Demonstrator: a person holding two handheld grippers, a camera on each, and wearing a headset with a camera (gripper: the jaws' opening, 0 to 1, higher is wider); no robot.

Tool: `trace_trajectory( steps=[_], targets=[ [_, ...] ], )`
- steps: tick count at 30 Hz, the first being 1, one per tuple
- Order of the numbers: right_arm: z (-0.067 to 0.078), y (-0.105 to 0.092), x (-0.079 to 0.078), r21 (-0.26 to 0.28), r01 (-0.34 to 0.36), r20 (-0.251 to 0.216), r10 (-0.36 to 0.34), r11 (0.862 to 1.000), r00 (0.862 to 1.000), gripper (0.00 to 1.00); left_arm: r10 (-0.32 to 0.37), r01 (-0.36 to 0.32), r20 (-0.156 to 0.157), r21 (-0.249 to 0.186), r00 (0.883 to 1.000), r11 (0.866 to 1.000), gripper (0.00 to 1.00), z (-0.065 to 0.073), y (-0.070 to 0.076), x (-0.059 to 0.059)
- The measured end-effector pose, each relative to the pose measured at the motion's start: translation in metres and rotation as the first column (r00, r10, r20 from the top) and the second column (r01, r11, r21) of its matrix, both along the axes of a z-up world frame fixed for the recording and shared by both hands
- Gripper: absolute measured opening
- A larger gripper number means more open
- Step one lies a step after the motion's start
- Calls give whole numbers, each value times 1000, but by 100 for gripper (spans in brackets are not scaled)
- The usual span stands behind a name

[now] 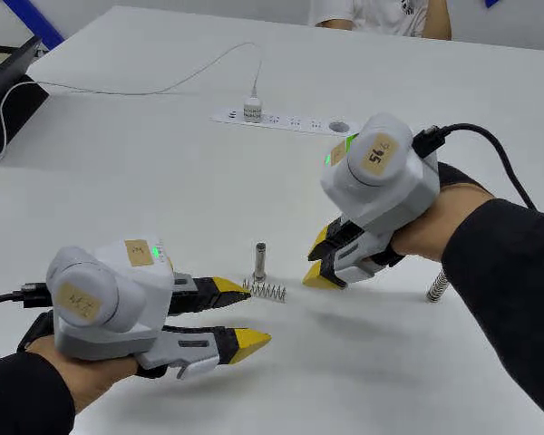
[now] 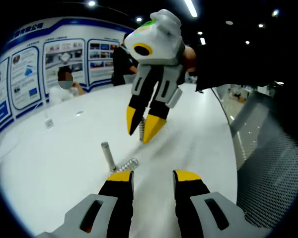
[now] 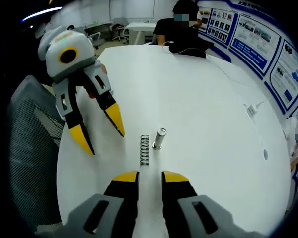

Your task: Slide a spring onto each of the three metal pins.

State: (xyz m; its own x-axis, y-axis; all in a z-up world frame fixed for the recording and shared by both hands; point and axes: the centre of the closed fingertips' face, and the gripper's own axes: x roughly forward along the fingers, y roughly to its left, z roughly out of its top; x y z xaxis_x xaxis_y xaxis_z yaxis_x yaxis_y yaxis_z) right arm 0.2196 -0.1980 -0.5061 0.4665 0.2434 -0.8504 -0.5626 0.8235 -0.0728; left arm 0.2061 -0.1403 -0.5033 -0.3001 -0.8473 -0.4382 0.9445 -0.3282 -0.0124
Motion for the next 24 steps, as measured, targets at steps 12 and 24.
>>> trace_trajectory(
  steps=[12,24],
  targets=[
    [-21,17,12,23,-2,-20,2,1000,1000,17,5,-5,3,5,1000,1000,32,-1,1,3],
    [-37,17,16,20,15,-44,-14,1000,999,15,11,-11,5,10,1000,1000,31,-1,3,6]
  ],
)
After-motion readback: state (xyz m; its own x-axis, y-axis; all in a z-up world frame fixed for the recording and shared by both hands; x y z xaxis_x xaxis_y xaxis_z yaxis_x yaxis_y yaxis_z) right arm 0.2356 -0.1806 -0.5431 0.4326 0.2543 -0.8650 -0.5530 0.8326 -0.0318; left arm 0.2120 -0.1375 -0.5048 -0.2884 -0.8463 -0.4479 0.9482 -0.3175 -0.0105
